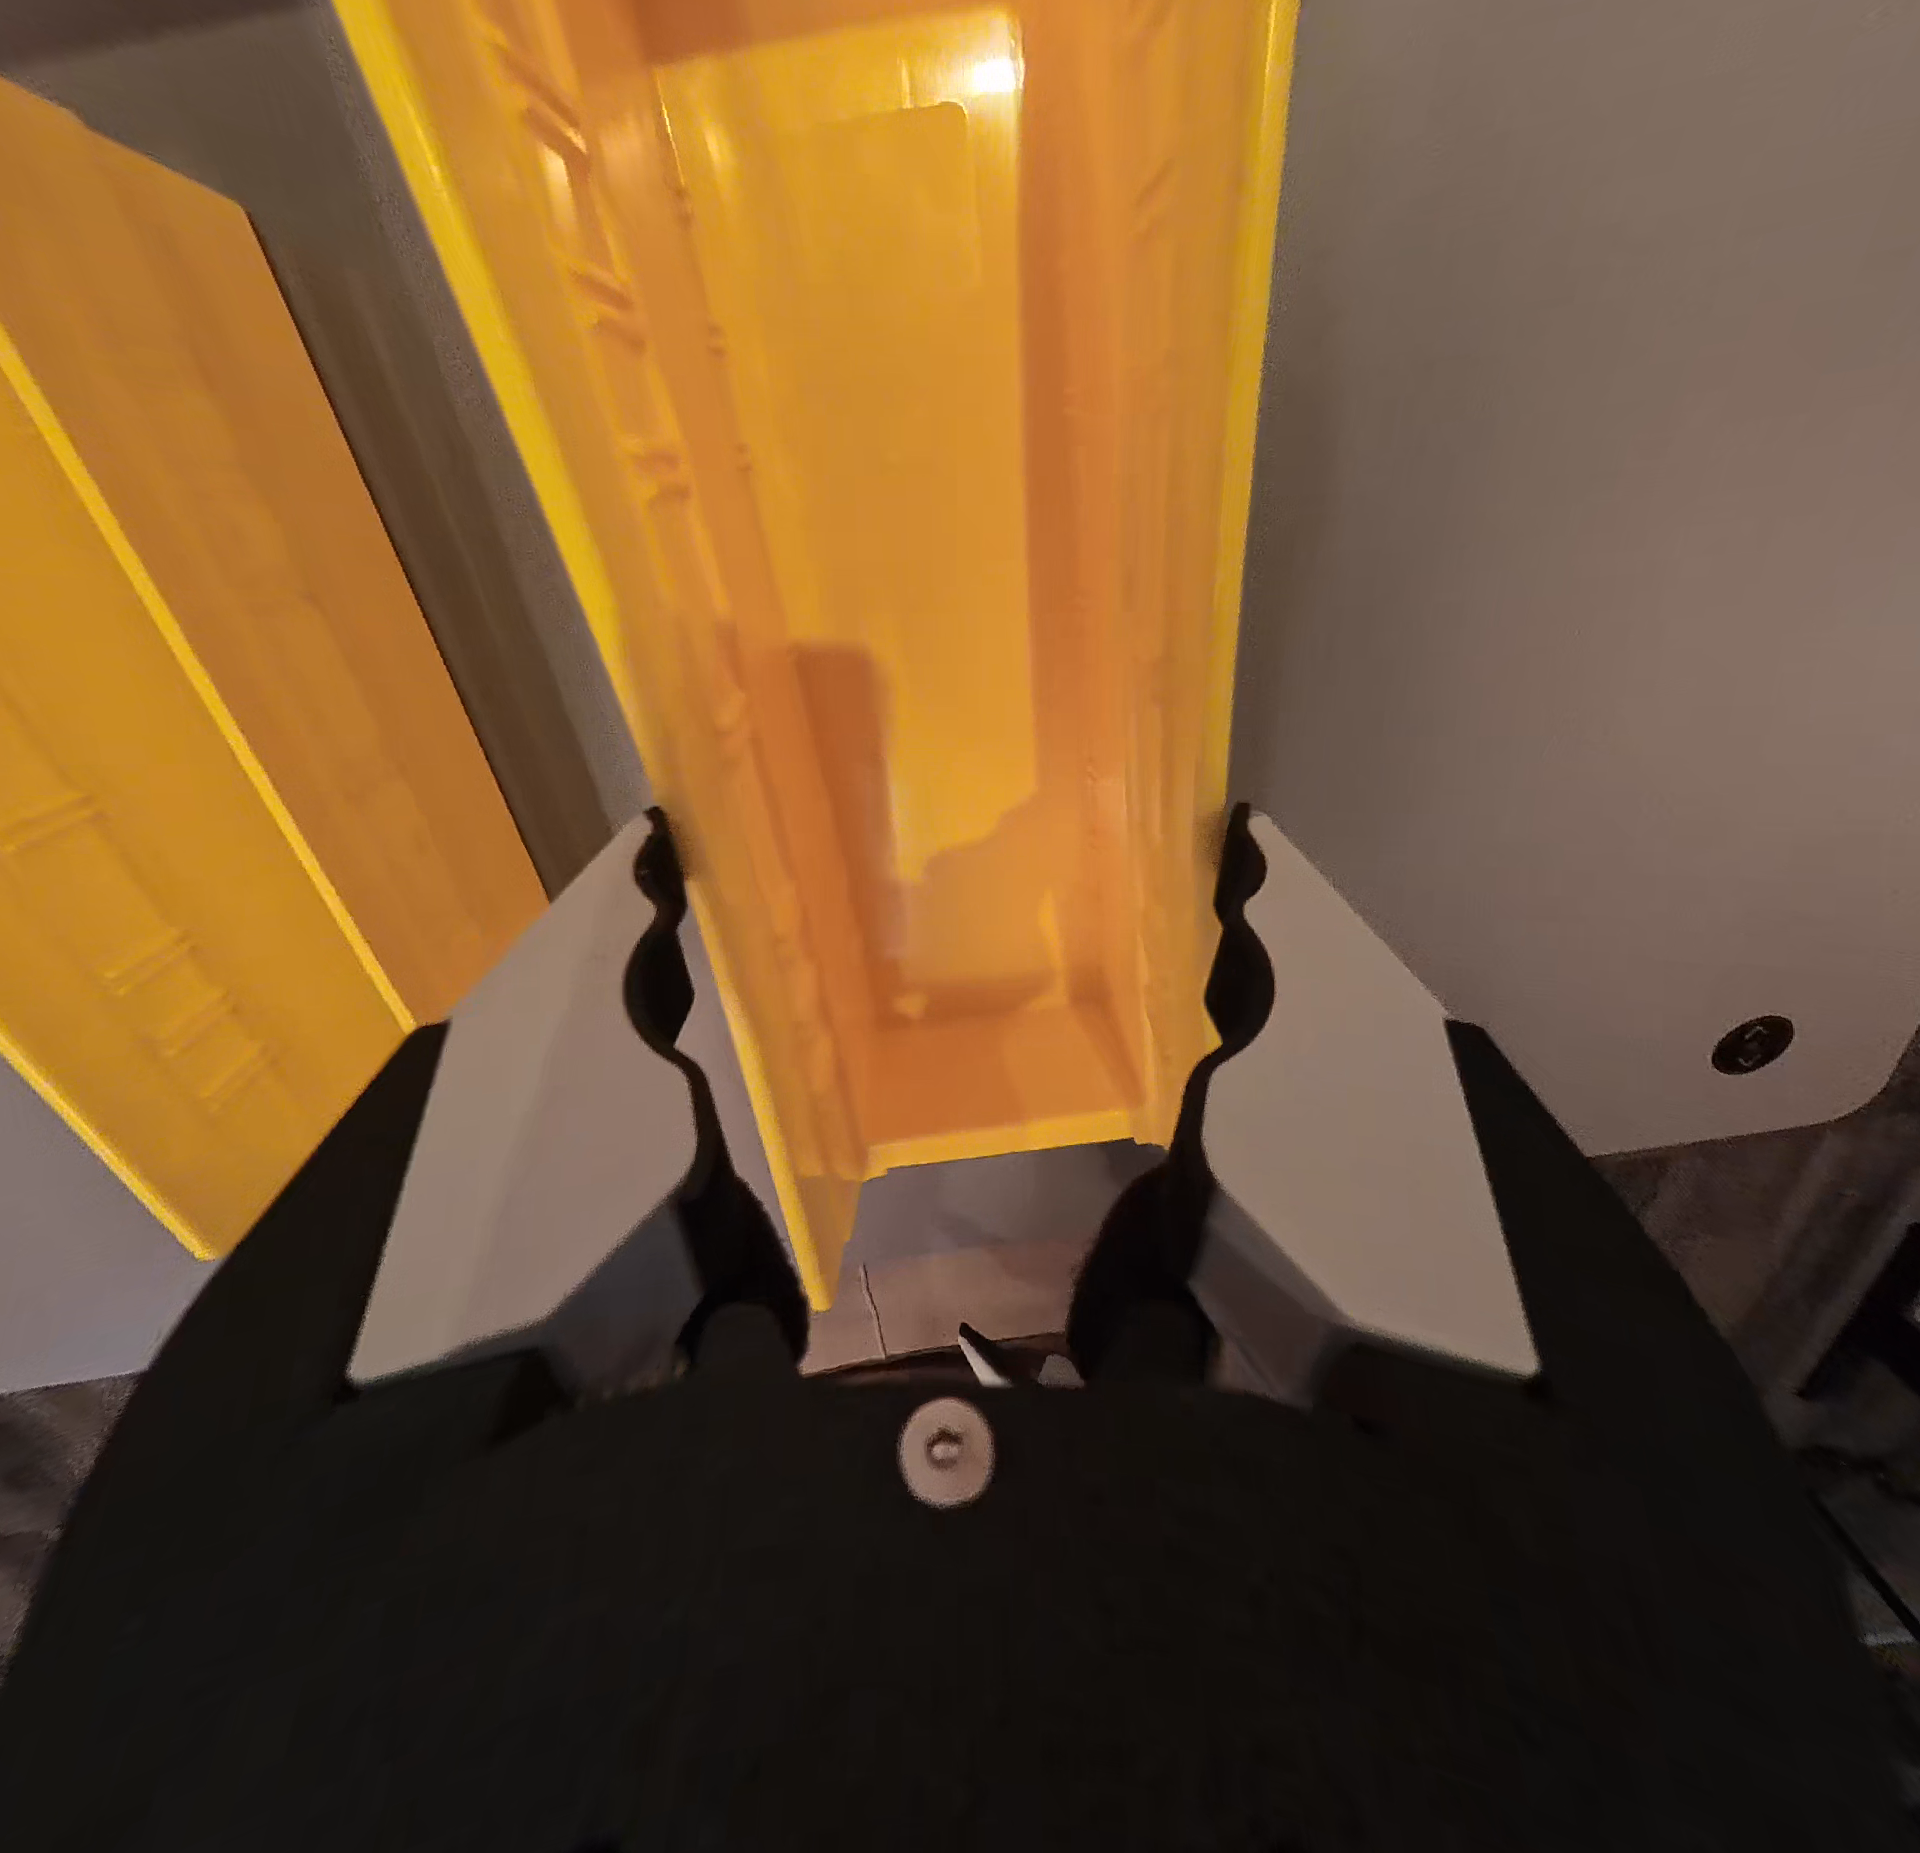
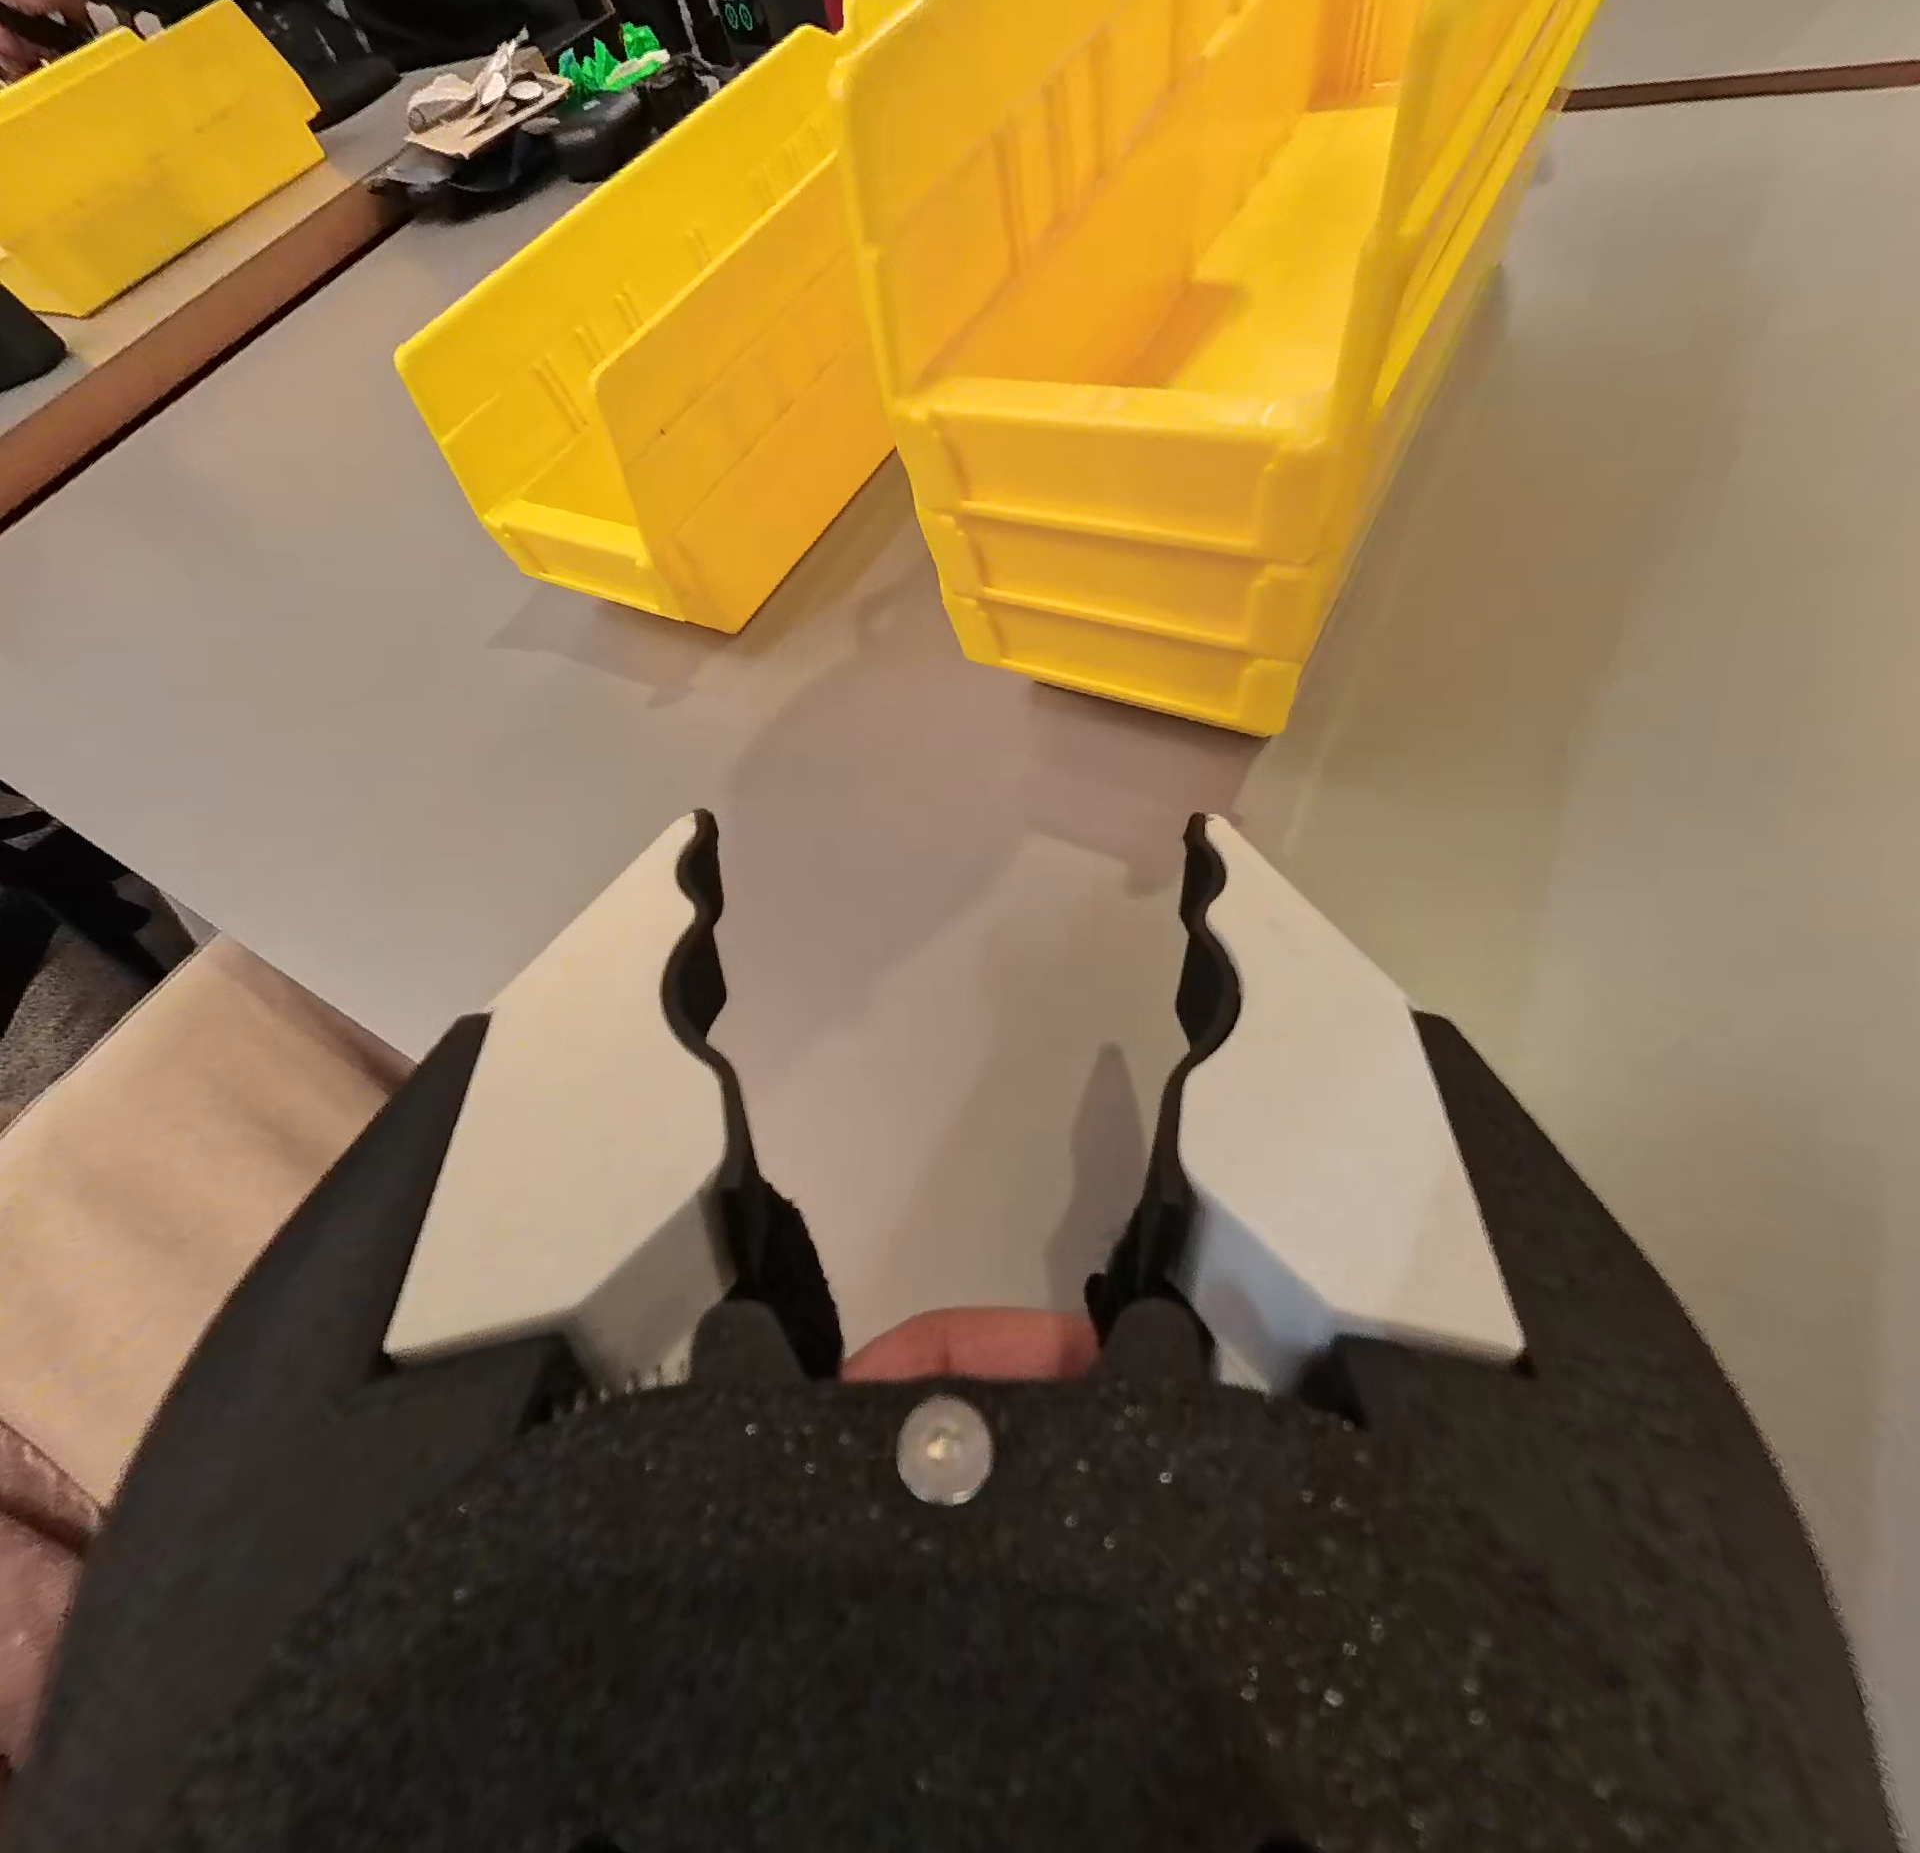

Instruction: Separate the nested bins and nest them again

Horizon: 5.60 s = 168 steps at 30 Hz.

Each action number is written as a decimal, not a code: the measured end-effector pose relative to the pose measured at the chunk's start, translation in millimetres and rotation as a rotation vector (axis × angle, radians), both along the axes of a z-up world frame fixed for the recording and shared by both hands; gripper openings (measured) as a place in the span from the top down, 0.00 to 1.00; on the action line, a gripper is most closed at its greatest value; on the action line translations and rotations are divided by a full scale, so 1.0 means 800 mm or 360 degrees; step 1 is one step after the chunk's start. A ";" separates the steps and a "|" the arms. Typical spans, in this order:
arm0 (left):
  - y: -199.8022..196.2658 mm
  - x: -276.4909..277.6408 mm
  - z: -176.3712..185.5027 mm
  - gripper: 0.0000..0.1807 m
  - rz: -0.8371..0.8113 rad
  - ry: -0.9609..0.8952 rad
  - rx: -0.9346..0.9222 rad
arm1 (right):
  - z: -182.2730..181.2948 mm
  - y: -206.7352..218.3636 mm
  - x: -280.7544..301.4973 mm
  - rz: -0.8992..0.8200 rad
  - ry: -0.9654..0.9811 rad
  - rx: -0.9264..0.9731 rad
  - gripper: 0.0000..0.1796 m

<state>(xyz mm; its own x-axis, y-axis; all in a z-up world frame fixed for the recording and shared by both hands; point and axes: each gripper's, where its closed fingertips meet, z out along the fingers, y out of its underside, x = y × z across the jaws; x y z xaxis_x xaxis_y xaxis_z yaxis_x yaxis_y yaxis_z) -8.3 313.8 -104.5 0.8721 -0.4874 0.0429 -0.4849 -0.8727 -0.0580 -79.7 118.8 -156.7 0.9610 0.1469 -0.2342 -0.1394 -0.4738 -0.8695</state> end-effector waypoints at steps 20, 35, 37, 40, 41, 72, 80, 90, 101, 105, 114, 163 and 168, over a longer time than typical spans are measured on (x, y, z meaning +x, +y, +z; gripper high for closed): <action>0.003 0.000 0.085 0.50 -0.0018 -0.0138 0.0016 | -0.005 -0.002 -0.008 0.0040 -0.0031 -0.0023 0.51; 0.132 -0.285 0.199 0.49 0.0072 0.0005 0.0258 | -0.007 -0.005 -0.017 0.0051 -0.0067 -0.0023 0.51; 0.147 -0.333 0.175 0.49 0.0104 0.0045 0.0252 | -0.009 -0.006 -0.020 0.0062 -0.0074 -0.0030 0.51; 0.163 -0.393 0.122 0.48 0.0152 0.0082 0.0226 | -0.011 -0.005 -0.023 0.0072 -0.0086 -0.0035 0.51; 0.166 -0.410 0.101 0.48 0.0170 0.0091 0.0213 | -0.012 -0.005 -0.024 0.0076 -0.0092 -0.0038 0.51; 0.121 -0.437 0.007 0.26 0.0016 -0.0612 0.0906 | -0.030 -0.013 -0.018 0.0096 -0.0292 -0.0229 0.41; -0.130 -0.384 0.014 0.37 -0.0263 -0.1383 0.1176 | 0.105 0.126 0.030 0.0016 -0.0386 -0.0258 0.34; -0.160 -0.364 0.005 0.42 -0.0717 -0.1197 0.1526 | 0.063 0.261 0.084 -0.0199 -0.0237 -0.1224 0.30; -0.145 -0.352 -0.004 0.49 -0.0923 -0.1059 0.1584 | 0.039 0.263 0.098 -0.0353 -0.0268 -0.1460 0.44; -0.141 -0.349 0.006 0.48 -0.0887 -0.1041 0.1649 | 0.042 0.261 0.100 -0.0368 -0.0260 -0.1488 0.51; -0.140 -0.352 -0.002 0.50 -0.0842 -0.1054 0.1560 | 0.056 0.247 0.111 -0.0382 -0.0250 -0.1548 0.54; -0.127 -0.370 -0.051 0.50 -0.0742 -0.0916 0.1347 | 0.011 0.187 0.327 -0.0442 -0.0227 -0.1413 0.51; -0.121 -0.376 -0.052 0.45 -0.0706 -0.0880 0.1368 | 0.007 0.184 0.325 -0.0391 -0.0240 -0.1398 0.44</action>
